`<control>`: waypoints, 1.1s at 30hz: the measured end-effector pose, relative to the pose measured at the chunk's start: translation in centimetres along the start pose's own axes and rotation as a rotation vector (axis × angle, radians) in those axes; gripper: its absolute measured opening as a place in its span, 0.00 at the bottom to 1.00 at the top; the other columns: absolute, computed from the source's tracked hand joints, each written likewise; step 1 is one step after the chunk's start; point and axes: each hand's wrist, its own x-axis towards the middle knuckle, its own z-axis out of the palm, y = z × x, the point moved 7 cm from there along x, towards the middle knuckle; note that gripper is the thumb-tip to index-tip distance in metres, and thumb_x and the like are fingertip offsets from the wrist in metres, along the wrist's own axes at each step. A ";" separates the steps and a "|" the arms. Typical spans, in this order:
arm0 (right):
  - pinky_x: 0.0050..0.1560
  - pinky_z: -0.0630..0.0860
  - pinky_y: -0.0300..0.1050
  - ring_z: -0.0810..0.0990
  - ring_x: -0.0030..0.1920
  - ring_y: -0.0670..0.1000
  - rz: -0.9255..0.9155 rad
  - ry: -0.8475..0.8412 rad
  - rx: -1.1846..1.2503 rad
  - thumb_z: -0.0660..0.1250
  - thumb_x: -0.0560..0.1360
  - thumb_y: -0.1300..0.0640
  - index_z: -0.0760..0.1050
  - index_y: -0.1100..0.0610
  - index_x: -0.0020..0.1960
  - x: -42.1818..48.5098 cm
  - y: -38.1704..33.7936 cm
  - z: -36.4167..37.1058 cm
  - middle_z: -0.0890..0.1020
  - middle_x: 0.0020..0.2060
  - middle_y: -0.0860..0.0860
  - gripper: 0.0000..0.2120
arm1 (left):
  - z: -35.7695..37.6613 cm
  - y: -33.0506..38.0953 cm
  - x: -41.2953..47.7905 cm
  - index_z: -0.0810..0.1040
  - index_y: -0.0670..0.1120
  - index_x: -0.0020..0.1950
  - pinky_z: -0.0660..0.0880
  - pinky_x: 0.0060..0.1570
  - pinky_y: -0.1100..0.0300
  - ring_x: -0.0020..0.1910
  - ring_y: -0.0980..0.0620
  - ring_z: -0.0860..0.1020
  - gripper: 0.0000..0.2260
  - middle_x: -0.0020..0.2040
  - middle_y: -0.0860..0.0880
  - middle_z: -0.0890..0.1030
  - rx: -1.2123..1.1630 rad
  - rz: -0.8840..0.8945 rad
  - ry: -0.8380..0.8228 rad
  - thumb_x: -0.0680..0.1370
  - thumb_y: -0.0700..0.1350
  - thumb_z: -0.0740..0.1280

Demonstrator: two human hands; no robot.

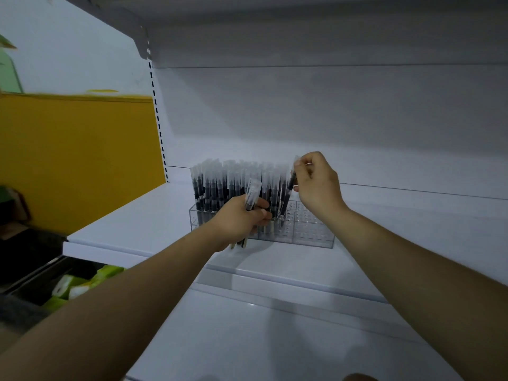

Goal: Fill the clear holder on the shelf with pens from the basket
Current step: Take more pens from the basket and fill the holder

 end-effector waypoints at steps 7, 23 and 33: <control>0.39 0.73 0.43 0.78 0.43 0.53 -0.062 -0.095 -0.137 0.58 0.82 0.53 0.69 0.53 0.52 -0.7 0.4 1.8 0.78 0.43 0.50 0.04 | -0.1 0.0 0.2 0.74 0.43 0.58 0.77 0.50 0.62 0.47 0.55 0.81 0.08 0.48 0.50 0.81 0.026 0.001 -0.011 0.81 0.38 0.61; 0.43 0.68 0.41 0.73 0.44 0.49 -0.027 -0.065 -0.297 0.62 0.80 0.52 0.72 0.57 0.53 -0.8 1.1 1.9 0.73 0.45 0.49 0.08 | 0.0 0.3 -0.3 0.75 0.44 0.57 0.77 0.57 0.50 0.51 0.49 0.81 0.06 0.54 0.43 0.82 0.036 -0.002 -0.002 0.80 0.39 0.62; 0.52 0.70 0.40 0.75 0.50 0.49 -0.085 -0.324 -0.096 0.65 0.78 0.56 0.80 0.56 0.55 -2.7 -2.0 3.1 0.77 0.51 0.51 0.09 | 1.2 2.6 -0.8 0.78 0.40 0.53 0.78 0.48 0.55 0.41 0.51 0.79 0.06 0.46 0.43 0.82 0.117 0.093 -0.031 0.80 0.37 0.62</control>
